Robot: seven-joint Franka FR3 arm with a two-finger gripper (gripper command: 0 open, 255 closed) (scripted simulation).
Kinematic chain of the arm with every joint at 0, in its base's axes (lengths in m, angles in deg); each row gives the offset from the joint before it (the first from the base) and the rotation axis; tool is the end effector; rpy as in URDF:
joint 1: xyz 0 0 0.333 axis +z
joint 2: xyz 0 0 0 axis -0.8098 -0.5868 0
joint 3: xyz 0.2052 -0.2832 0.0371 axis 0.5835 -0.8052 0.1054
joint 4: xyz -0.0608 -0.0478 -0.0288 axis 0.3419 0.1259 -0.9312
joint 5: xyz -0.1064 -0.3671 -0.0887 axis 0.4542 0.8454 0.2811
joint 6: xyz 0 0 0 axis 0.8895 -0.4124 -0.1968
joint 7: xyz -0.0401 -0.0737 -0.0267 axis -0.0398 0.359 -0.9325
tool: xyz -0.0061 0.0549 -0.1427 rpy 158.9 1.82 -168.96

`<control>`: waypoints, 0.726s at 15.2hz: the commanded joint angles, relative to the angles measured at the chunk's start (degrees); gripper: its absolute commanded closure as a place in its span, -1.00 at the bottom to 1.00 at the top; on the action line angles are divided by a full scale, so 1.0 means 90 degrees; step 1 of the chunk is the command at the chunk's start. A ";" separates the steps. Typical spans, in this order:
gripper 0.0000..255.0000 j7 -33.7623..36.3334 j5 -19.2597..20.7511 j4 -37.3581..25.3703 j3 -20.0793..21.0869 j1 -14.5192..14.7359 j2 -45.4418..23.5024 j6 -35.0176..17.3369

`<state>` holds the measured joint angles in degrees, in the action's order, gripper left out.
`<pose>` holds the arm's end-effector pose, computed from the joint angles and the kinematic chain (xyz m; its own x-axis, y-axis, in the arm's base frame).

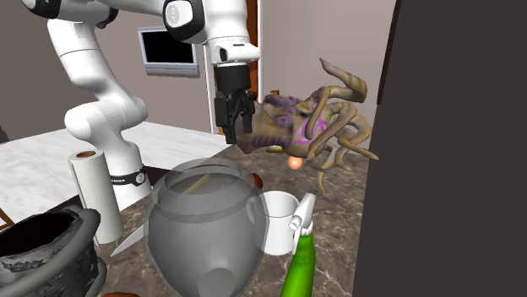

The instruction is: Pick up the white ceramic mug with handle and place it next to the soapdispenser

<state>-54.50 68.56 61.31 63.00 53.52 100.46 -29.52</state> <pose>0.4651 -0.0671 0.4821 0.9939 -0.0399 0.1025 -0.0445 -0.9981 0.0433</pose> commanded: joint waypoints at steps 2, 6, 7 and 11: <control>-1.00 -0.0143 -0.0133 -0.0351 -0.0096 0.0007 -0.0732 -0.0333; -1.00 -0.0360 -0.0369 -0.0868 -0.0184 -0.0012 -0.1708 -0.0714; -1.00 -0.0418 -0.0436 -0.1018 -0.0198 -0.0021 -0.1955 -0.0790; -1.00 -0.0643 -0.0714 -0.1700 -0.0214 -0.0091 -0.2953 -0.1017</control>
<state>-59.71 62.81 47.58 61.11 52.91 76.25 -38.09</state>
